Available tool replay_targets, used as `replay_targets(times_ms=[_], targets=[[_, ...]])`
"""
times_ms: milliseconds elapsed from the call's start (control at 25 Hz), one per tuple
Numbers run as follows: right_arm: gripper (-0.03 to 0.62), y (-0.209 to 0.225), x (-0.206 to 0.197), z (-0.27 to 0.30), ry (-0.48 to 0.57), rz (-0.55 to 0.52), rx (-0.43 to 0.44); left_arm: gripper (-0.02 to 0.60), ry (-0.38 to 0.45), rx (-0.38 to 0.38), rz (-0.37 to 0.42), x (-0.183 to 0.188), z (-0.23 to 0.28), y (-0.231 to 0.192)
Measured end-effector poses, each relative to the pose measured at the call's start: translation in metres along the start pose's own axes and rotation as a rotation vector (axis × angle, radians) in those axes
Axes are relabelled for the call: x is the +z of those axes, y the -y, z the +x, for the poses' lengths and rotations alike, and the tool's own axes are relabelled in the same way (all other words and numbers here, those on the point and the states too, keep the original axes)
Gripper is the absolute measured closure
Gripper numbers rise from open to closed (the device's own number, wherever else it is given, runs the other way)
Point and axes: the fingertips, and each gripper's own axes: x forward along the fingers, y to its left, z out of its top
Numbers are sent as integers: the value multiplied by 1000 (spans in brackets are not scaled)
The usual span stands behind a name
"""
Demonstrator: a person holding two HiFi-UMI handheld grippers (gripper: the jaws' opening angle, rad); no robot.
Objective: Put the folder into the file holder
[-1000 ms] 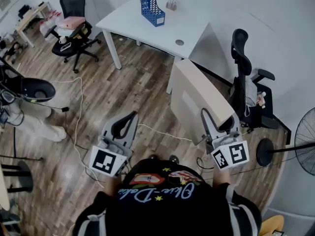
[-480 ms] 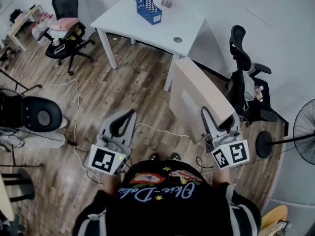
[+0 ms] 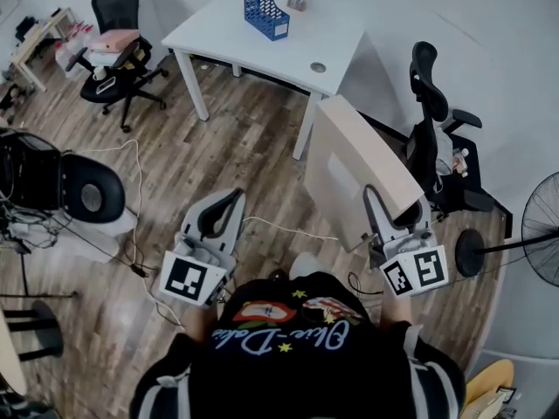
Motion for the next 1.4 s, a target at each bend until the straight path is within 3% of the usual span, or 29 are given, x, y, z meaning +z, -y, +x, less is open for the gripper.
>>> replay_targets(times_ms=[320,640,960,1200,1400], targets=[[324,12,-7,17,0,8,-3,577,-11,6,-3,-7,12,-9],[324,42,-12,72,27,32,6,577,-24,70,14,-6,38,-47],[324,75,-24,136,42,75,14,577,-44,78,33,-7,93,-89],[324,112,-36,174,25,92,-21,577,-45,55,91,5,145,-118],[324,135,-49,202,14,133,-33,577,-90,33,68,0,185,-134]])
